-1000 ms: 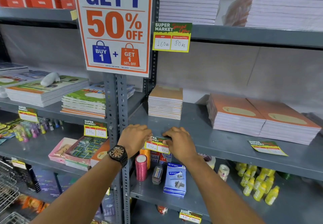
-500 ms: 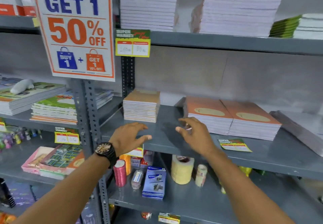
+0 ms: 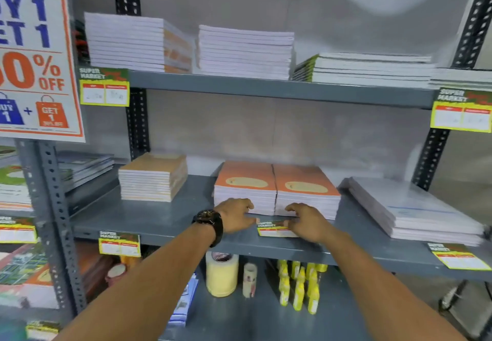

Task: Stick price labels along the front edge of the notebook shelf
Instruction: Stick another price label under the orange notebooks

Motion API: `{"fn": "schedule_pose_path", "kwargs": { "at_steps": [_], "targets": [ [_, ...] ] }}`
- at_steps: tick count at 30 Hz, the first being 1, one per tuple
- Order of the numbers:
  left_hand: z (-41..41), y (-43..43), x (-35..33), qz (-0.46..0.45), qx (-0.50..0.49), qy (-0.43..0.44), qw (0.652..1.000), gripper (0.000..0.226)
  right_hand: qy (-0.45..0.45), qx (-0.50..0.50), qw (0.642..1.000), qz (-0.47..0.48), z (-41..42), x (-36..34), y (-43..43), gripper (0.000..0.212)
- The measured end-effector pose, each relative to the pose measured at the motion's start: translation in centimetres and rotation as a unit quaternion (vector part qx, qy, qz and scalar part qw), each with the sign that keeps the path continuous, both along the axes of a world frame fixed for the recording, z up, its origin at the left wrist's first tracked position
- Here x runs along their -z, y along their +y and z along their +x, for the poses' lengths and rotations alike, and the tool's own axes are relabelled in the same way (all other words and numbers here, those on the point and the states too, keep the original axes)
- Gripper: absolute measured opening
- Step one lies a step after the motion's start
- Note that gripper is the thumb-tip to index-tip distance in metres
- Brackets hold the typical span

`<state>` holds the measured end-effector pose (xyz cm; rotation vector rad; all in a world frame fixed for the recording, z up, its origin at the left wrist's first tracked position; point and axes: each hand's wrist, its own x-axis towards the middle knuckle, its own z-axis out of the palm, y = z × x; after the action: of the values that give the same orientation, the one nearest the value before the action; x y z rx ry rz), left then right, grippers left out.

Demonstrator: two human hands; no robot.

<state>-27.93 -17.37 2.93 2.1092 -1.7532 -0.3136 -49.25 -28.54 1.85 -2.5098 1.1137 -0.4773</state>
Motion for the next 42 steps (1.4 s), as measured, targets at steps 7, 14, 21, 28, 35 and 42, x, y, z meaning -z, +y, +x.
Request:
{"fn": "schedule_pose_path", "kwargs": {
  "at_steps": [7, 14, 21, 28, 35, 42],
  "targets": [
    [-3.0, -3.3, 2.0, 0.030, -0.028, 0.011, 0.999, 0.067, 0.007, -0.035, 0.999, 0.031, -0.7, 0.7, -1.4, 0.051],
    [-4.5, -4.1, 2.3, -0.067, -0.042, 0.103, 0.992, 0.050, -0.056, -0.056, 0.996, 0.048, -0.4, 1.3, -1.3, 0.049],
    [-6.3, -0.9, 1.2, -0.183, 0.011, 0.155, 0.971, 0.014, -0.195, -0.075, 0.976, 0.066, -2.3, 0.2, 0.7, 0.011],
    [-8.4, 3.4, 3.5, -0.208, 0.033, 0.217, 0.953, 0.010, -0.191, -0.099, 0.972, 0.095, -5.0, 2.1, 5.2, 0.007],
    [-9.1, 4.4, 6.3, -0.194, -0.004, 0.216, 0.957, 0.014, -0.190, -0.052, 0.977, 0.080, -5.2, 4.9, 7.4, 0.010],
    [-8.6, 4.2, 7.4, -0.208, -0.045, 0.174, 0.961, 0.018, -0.211, 0.013, 0.977, 0.033, -3.7, 6.1, 8.1, 0.012]
  ]
}}
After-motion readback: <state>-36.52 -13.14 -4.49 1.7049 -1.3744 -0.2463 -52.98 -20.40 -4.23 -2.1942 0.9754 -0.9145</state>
